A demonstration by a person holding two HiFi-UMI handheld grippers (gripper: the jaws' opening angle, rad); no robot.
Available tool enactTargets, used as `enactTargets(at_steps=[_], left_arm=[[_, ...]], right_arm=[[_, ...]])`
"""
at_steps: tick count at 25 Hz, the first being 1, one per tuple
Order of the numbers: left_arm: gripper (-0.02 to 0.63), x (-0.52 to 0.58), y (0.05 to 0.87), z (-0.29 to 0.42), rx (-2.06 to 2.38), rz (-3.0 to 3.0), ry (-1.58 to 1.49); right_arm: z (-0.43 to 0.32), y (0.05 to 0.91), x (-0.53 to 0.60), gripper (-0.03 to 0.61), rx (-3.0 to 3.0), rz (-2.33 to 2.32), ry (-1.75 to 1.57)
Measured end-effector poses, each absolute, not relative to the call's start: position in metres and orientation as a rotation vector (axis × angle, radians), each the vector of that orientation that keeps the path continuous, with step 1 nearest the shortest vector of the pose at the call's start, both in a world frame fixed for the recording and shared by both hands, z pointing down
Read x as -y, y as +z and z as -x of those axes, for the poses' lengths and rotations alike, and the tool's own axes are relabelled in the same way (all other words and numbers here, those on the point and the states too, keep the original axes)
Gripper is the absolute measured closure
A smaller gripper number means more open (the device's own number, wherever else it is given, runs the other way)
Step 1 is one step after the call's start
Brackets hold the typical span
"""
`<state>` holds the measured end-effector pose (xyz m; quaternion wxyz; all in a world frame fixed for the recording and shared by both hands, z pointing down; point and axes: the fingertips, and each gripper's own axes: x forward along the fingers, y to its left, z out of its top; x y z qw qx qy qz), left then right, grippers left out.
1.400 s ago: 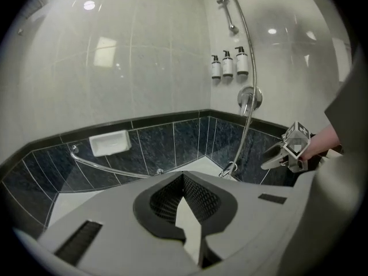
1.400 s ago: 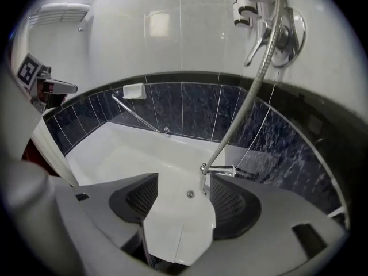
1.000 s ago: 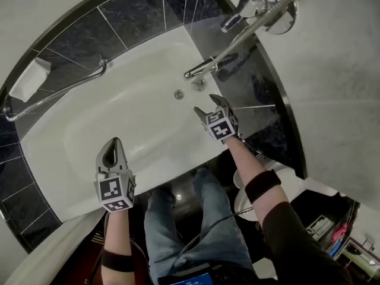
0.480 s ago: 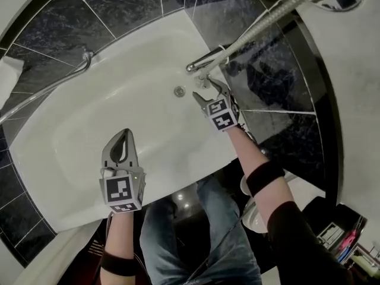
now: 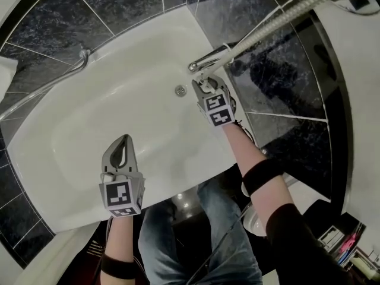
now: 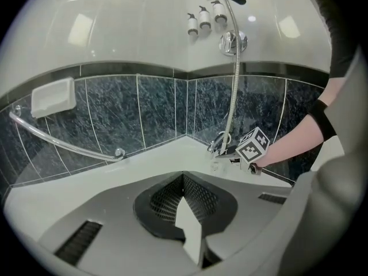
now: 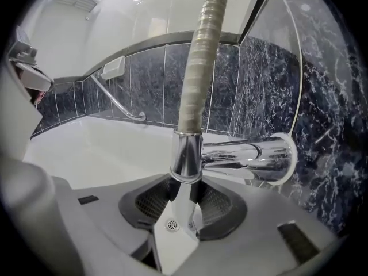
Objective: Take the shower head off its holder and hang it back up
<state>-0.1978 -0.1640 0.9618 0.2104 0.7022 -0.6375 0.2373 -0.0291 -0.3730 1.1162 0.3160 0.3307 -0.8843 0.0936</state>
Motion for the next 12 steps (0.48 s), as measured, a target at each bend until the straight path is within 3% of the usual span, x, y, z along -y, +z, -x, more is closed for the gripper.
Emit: enactTargets(at_steps=[12], left_arm=[[0.613,0.134,0.967,0.213,1.810,-1.850,0.652]], right_arm=[[0.038,1.113,0.347,0.430,2.370,-0.880,0.382]])
